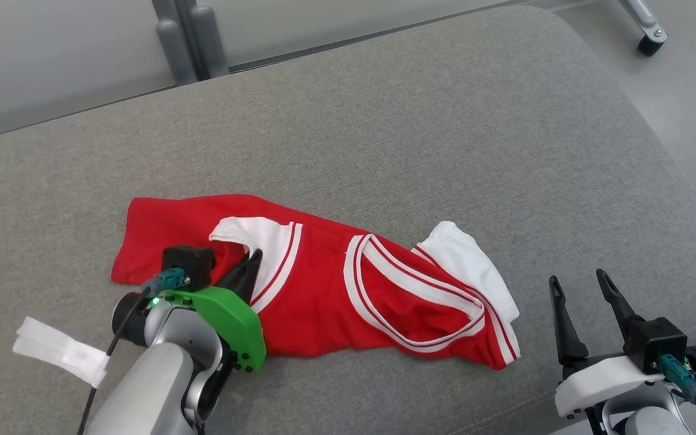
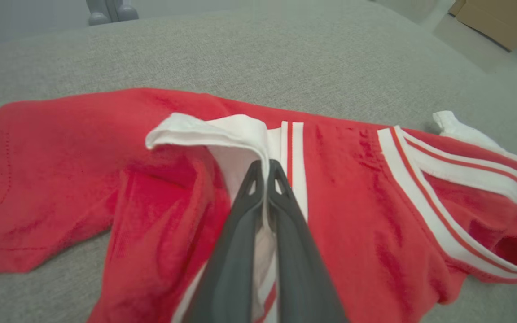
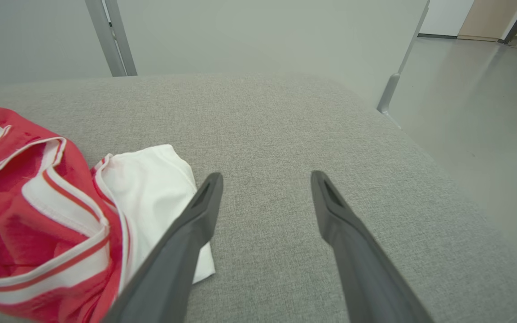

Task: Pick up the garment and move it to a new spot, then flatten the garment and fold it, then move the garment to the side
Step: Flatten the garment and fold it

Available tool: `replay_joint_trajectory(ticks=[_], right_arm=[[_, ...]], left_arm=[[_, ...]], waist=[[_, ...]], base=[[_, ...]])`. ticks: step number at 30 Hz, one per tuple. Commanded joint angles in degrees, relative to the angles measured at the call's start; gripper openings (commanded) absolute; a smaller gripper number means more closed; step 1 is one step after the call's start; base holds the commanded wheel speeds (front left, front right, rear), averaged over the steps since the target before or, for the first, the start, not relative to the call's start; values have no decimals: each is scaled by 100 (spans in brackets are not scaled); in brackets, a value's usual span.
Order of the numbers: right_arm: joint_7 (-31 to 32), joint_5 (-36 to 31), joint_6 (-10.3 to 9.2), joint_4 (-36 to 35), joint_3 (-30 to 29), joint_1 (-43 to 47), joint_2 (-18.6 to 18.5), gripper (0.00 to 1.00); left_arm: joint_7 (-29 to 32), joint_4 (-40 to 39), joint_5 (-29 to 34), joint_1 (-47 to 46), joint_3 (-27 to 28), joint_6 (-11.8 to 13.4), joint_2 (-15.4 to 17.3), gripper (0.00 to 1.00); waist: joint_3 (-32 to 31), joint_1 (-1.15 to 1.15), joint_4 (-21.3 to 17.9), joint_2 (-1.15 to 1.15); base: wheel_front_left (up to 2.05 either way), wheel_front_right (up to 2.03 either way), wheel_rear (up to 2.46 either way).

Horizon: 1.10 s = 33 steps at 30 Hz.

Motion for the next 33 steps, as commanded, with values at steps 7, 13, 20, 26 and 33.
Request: replay_joint_trajectory(ticks=[7,13,20,26,33], right_arm=[[-17,77,-8,-20,28,-113,-3,100],[-17,187,-8,17,98,-150,-3,100],[-17,279,-8,59,113,-172,-3,100],[-17,297,-8,78,139,-252,-2,100],[-17,274,-8,64,146,-244,-3,100]], left_arm=[[14,-643,-241,-555,-51,-206,-428,0],[16,-886,-197,-1333,-2,-71,-733,0],[-299,-331,125,-2420,279,205,-762,0],[-841,452,475,-3413,462,418,-742,0],[-1520,1185,658,-4056,523,518,-854,0]], waist=[[76,0,-205,0],[142,0,-409,0],[144,0,-620,0],[117,0,-713,0],[101,0,-743,0]], base=[[0,0,0],[0,0,0],[0,0,0],[0,0,0],[0,0,0]])
